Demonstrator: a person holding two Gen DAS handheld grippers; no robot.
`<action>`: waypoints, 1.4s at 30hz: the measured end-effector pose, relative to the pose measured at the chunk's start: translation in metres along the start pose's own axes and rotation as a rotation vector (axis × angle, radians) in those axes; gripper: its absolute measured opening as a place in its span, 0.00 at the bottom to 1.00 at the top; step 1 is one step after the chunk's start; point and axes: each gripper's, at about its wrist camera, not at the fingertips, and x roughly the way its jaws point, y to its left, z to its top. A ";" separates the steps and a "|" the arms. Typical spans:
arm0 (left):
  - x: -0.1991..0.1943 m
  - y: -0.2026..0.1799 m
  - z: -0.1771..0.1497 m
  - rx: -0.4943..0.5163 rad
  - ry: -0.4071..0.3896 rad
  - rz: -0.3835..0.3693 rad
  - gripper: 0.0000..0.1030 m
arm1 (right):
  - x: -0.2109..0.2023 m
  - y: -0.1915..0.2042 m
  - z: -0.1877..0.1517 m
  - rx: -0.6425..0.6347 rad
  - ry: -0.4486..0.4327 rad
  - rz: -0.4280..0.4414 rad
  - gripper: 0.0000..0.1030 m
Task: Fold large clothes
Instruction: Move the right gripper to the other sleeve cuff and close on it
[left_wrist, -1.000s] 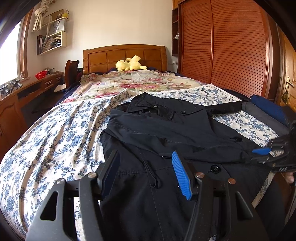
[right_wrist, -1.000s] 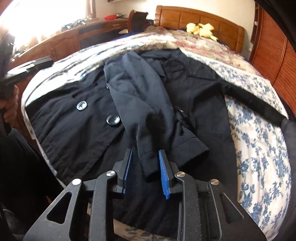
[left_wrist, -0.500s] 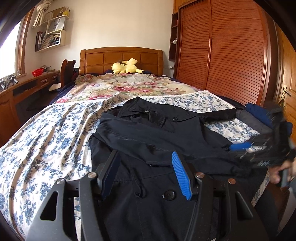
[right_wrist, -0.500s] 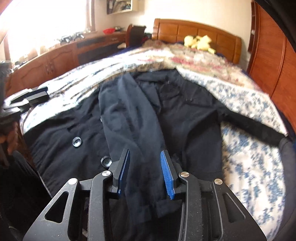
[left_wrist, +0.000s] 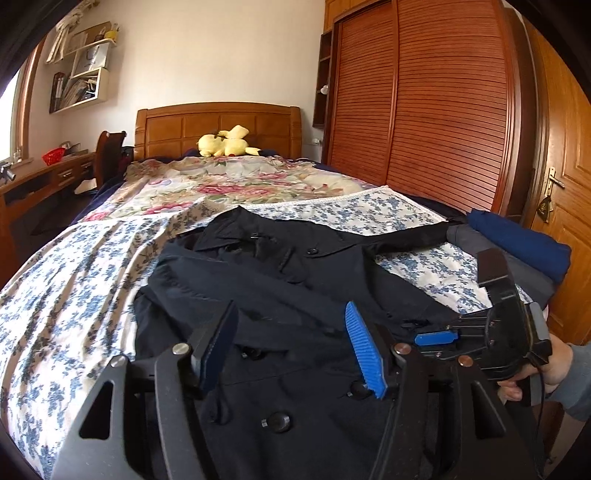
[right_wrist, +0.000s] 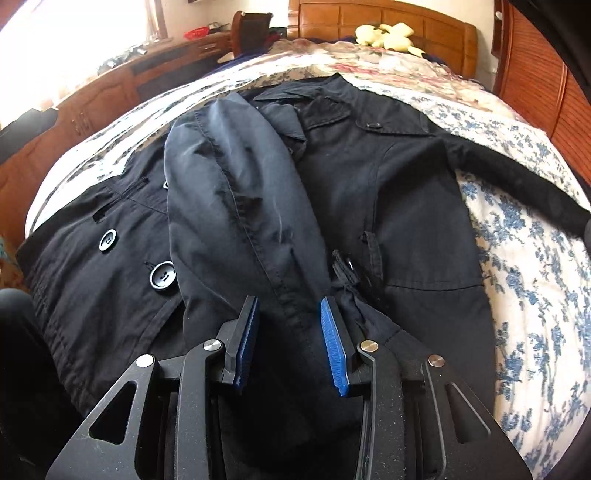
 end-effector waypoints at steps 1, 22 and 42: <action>0.002 -0.003 0.001 0.000 0.002 -0.005 0.58 | -0.005 -0.001 -0.001 0.002 -0.006 -0.001 0.33; 0.038 -0.052 0.003 0.045 0.059 -0.035 0.58 | -0.030 -0.167 0.041 0.137 -0.106 -0.204 0.59; 0.044 -0.026 0.004 -0.002 0.105 -0.013 0.58 | 0.030 -0.341 0.076 0.569 -0.107 -0.309 0.75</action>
